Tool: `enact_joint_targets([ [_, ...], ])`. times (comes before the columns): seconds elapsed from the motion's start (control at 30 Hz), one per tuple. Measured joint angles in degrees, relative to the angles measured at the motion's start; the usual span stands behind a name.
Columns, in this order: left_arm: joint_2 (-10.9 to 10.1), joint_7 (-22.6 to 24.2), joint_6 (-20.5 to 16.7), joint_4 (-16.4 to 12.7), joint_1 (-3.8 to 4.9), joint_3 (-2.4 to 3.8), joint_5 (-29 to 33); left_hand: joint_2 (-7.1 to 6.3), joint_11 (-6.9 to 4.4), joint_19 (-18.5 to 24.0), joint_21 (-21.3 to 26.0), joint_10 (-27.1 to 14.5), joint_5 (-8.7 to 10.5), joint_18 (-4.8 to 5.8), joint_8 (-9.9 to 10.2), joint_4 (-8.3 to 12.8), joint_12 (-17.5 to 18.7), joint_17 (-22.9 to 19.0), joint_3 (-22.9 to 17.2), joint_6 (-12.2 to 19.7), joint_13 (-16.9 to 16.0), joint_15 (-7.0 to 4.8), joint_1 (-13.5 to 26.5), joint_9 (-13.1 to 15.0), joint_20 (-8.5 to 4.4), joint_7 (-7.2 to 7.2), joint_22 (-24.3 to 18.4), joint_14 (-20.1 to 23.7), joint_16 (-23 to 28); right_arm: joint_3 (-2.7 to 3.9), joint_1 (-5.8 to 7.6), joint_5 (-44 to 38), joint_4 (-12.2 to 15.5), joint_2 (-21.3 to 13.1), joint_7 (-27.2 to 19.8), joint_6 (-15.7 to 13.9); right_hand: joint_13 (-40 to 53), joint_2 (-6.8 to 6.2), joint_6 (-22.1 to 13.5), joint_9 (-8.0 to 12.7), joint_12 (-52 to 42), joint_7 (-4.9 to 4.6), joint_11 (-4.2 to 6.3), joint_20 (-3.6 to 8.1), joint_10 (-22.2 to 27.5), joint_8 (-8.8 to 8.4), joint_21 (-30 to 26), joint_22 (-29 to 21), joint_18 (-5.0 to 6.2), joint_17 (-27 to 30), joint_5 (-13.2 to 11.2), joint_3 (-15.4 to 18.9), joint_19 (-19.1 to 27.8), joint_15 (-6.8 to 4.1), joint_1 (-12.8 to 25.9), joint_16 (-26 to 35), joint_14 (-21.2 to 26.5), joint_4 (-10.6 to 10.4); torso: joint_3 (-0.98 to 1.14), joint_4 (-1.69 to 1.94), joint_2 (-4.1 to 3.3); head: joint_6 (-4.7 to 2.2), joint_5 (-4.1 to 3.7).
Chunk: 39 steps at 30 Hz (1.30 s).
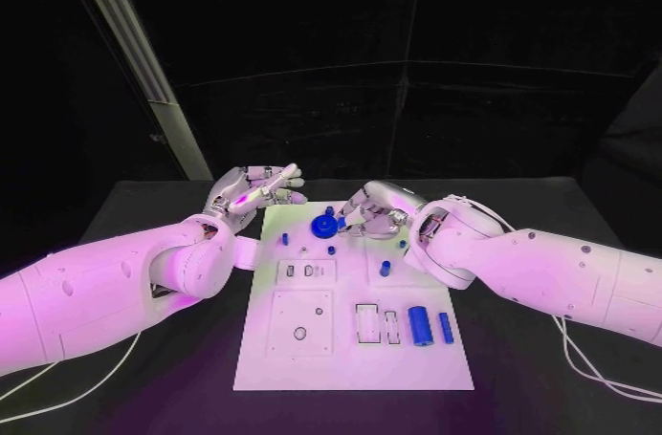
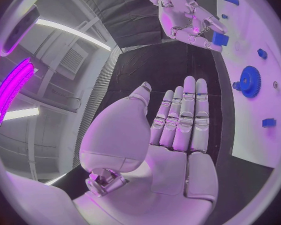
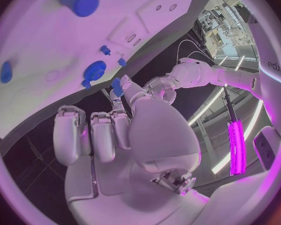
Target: Assemble the parts on the task board
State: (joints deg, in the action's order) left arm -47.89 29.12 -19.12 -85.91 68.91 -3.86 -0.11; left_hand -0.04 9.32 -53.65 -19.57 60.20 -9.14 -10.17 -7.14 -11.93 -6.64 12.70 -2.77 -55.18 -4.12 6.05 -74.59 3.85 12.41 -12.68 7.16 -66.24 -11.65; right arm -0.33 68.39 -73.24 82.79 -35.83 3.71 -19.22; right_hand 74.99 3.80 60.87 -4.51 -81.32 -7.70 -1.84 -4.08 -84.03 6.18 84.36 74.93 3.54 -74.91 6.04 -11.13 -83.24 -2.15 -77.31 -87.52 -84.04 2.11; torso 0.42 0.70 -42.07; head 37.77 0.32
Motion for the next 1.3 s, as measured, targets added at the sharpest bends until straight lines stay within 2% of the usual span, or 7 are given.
enact_joint_targets([
  [0.07, 0.08, 0.0, 0.0, 0.06, 0.05, 0.0, 0.01, 0.0, 0.0, 0.0, 0.0, 0.0, 0.0, 0.0, 0.0, 0.0, 0.0, 0.0, 0.0, 0.0, 0.0, 0.0, 0.0, 0.0, 0.0, 0.0, 0.0, 0.0, 0.0, -0.61, -0.03, -1.09, 0.15, 1.14, 1.08, 0.68, 0.0, 0.07, 0.0, 0.0, 0.02, 0.0, 0.0, 0.0, 0.0, -0.06, 0.0, 0.0, 0.0, 0.0, 0.0, 0.0, 0.0, 0.0, 0.07, 0.0, 0.0, 0.0, -0.03, 0.03, 0.04, 0.15, 0.24],
  [0.17, 0.13, 0.0, 0.01, 0.16, 0.13, 0.0, 0.03, 0.0, 0.0, 0.0, 0.0, 0.0, 0.0, 0.0, 0.0, 0.0, 0.0, 0.0, 0.0, 0.0, 0.0, 0.0, 0.0, 0.0, 0.0, 0.0, 0.0, 0.0, 0.0, -1.14, -0.39, -2.57, 0.11, 2.26, 2.39, 1.65, -0.04, -0.02, 0.01, -0.04, 0.14, 0.0, 0.0, 0.0, 0.0, -0.09, 0.0, 0.0, 0.0, 0.0, 0.0, 0.0, 0.0, 0.0, 0.74, 0.0, 0.0, -0.01, -0.06, 0.03, 0.07, 0.38, 0.62],
  [0.37, 0.16, 0.0, 0.0, 0.33, 0.25, 0.01, 0.14, 0.0, 0.0, 0.0, 0.0, 0.0, 0.0, 0.0, 0.0, 0.0, 0.0, -0.01, 0.0, 0.0, 0.0, 0.0, 0.0, 0.0, 0.0, 0.0, 0.0, 0.0, 0.0, -1.77, -1.08, -5.57, -0.1, 4.15, 4.4, 3.15, -0.03, -0.33, 0.01, -0.12, 0.42, 0.0, 0.0, 0.0, 0.0, -0.23, 0.0, -0.14, 0.0, 0.0, 0.32, 0.0, 0.0, 0.0, 1.05, 0.0, 0.0, -0.02, -0.04, 0.03, 0.07, 0.65, 1.31],
  [0.43, 0.2, 0.0, 0.0, 0.39, 0.29, 0.01, 0.2, 0.0, 0.0, 0.0, 0.0, 0.0, 0.0, 0.0, 0.0, 0.0, 0.0, -0.01, 0.0, 0.0, 0.0, 0.0, 0.0, 0.0, 0.0, 0.0, 0.0, 0.0, 0.0, -1.94, -1.36, -6.7, -0.16, 4.72, 4.98, 3.64, -0.09, -0.4, 0.02, -0.14, 0.46, -0.01, 0.0, 0.0, 0.0, -0.4, 0.0, -0.16, 0.0, 0.0, 0.32, -0.69, 0.0, 0.0, 1.11, 0.13, 0.0, -0.71, -0.04, 0.03, 0.06, 0.74, 1.41],
  [0.73, 0.33, 0.0, -0.01, 0.42, 0.36, 0.02, 0.35, 0.0, 0.0, 0.0, 0.22, 0.0, 0.0, 0.0, 0.0, 0.0, 0.0, 0.05, 0.0, 0.0, 0.0, 0.0, 0.0, 0.0, 0.0, 0.0, -0.06, 0.0, 0.0, -2.14, -2.13, -10.12, -0.67, 6.38, 6.75, 5.08, -0.04, -0.78, 0.13, -0.35, 0.46, -0.11, 0.0, 0.0, 0.0, -0.61, 0.0, -0.28, 0.01, 0.0, 0.32, -0.69, 0.0, 0.0, 1.49, 0.21, 0.0, -0.72, -0.04, 0.14, 0.04, 1.09, 1.87],
  [1.3, 0.43, 0.0, 0.0, 0.33, 0.47, 0.02, 0.46, 0.0, 0.0, 0.0, 0.22, 0.0, 0.0, 0.0, 0.0, 0.0, 0.0, 0.04, 0.0, 0.0, 0.0, 0.0, 0.0, 0.0, 0.0, 0.0, -0.05, 0.0, 0.0, -2.18, -2.47, -13.34, -1.88, 7.77, 8.02, 6.93, -0.04, -1.01, 0.22, -0.11, 0.45, -0.18, 0.0, -0.01, -0.01, -0.38, 0.0, -0.33, 0.0, 0.0, 0.65, -0.68, 0.0, 0.01, 1.71, 0.21, 0.0, -0.71, -0.02, 0.07, 0.07, 1.64, 2.15],
])
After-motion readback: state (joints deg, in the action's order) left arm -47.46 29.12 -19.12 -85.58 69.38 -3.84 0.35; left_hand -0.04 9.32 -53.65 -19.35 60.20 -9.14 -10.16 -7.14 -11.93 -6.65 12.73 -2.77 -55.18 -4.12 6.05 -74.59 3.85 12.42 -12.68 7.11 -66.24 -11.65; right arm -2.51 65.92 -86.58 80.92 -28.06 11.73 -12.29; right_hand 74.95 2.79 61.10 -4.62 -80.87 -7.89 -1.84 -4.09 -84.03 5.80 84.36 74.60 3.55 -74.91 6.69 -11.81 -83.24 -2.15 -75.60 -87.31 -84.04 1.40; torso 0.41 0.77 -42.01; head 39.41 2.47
